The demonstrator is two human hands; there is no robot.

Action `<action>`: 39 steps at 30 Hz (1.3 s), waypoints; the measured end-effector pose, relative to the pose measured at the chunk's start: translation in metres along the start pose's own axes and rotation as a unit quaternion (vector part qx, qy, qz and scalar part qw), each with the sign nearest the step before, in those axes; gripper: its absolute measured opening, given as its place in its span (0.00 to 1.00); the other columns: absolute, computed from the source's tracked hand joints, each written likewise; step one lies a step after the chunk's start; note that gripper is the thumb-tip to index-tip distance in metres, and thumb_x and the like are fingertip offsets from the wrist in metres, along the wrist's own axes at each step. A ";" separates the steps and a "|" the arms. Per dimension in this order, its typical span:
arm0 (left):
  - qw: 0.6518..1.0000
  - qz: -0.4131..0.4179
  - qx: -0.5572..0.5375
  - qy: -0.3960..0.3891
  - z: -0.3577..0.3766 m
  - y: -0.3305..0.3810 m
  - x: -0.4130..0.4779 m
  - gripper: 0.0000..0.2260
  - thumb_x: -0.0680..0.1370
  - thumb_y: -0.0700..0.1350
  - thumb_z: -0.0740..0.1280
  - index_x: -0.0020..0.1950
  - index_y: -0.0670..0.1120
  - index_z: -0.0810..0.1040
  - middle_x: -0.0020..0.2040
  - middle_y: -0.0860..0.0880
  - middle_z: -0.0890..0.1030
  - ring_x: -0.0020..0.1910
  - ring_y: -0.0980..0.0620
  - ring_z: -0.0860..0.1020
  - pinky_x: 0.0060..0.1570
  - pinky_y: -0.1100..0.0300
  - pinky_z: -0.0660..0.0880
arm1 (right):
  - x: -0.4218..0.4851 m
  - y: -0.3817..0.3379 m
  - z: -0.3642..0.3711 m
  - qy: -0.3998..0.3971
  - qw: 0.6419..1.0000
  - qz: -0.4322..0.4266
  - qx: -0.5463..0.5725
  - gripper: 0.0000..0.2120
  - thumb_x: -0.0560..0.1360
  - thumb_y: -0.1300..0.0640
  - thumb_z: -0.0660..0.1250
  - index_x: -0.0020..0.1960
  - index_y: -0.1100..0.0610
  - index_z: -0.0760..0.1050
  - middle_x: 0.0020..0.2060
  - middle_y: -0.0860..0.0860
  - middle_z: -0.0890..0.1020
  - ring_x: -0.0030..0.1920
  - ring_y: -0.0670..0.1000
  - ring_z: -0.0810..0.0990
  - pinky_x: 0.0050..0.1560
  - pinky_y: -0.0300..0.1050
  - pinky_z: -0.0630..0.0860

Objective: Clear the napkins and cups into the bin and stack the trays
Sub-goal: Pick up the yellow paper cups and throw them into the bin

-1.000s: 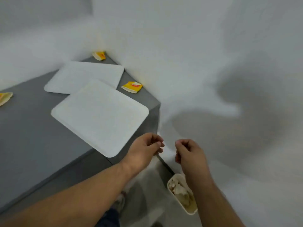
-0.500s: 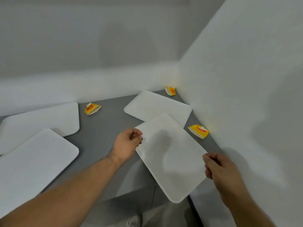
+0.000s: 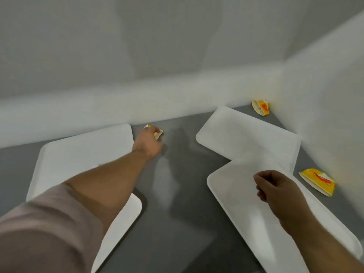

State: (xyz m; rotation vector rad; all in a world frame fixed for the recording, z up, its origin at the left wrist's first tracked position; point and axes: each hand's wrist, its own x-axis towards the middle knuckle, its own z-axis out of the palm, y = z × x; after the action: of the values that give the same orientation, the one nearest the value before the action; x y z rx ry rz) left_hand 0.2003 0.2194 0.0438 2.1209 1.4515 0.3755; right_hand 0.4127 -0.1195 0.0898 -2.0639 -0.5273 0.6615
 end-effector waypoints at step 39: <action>0.896 0.438 0.059 -0.047 0.113 0.217 -0.070 0.20 0.74 0.33 0.65 0.65 0.47 0.79 0.46 0.42 0.86 0.41 0.33 0.82 0.38 0.50 0.76 | 0.149 0.123 -0.139 0.026 0.910 0.078 -0.407 0.31 0.71 0.44 0.73 0.73 0.45 0.72 0.71 0.51 0.74 0.68 0.59 0.75 0.66 0.47 0.73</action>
State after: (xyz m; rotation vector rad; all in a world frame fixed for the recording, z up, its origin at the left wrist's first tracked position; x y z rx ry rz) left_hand 0.3987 0.0645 0.0802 2.7525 0.3803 0.4986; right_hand 0.6293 -0.1818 0.0132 -2.9237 -0.6886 0.5152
